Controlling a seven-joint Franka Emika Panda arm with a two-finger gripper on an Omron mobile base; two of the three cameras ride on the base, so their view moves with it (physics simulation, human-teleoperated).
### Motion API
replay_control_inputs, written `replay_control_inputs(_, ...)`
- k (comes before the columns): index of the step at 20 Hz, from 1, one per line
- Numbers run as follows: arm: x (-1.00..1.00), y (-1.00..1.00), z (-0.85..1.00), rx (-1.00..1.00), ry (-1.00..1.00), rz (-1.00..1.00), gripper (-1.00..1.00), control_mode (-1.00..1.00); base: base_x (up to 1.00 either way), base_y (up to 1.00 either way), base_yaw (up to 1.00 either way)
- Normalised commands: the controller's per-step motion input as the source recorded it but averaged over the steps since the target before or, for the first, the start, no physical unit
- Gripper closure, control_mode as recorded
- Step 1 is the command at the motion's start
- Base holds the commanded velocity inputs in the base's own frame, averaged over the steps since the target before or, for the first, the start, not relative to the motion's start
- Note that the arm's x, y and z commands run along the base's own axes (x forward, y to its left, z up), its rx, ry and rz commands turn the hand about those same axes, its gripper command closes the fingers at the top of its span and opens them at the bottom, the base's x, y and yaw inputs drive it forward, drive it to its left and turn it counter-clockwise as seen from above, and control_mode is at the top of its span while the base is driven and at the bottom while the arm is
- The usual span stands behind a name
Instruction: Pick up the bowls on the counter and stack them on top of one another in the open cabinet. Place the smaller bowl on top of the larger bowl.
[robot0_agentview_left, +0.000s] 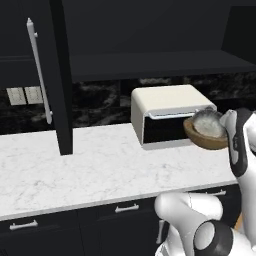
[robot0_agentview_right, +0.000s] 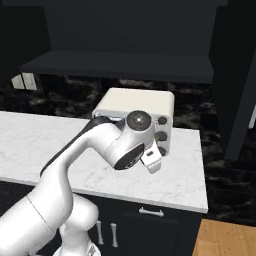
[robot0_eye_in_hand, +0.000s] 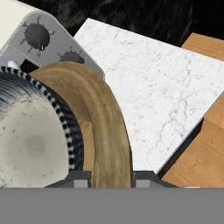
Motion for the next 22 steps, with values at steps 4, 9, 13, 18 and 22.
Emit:
replay_control_inputs(4,0.03,0.55,1.00,-0.09,-0.07,0.00,1.00,-1.00,0.00,0.00,0.00)
replay_control_inputs(9,0.07,0.25,1.00,-0.06,0.00,0.00,1.00,-1.00,0.00,0.00,0.00)
replay_control_inputs(13,-0.10,0.00,0.97,0.00,-0.07,0.00,1.00,-1.00,0.00,0.00,0.00)
replay_control_inputs(18,-0.38,0.00,0.53,-0.02,-0.53,0.00,1.00,-1.00,0.00,0.00,0.00)
replay_control_inputs(22,0.11,0.00,0.81,0.02,-0.28,0.00,1.00,-1.00,0.00,0.00,0.00)
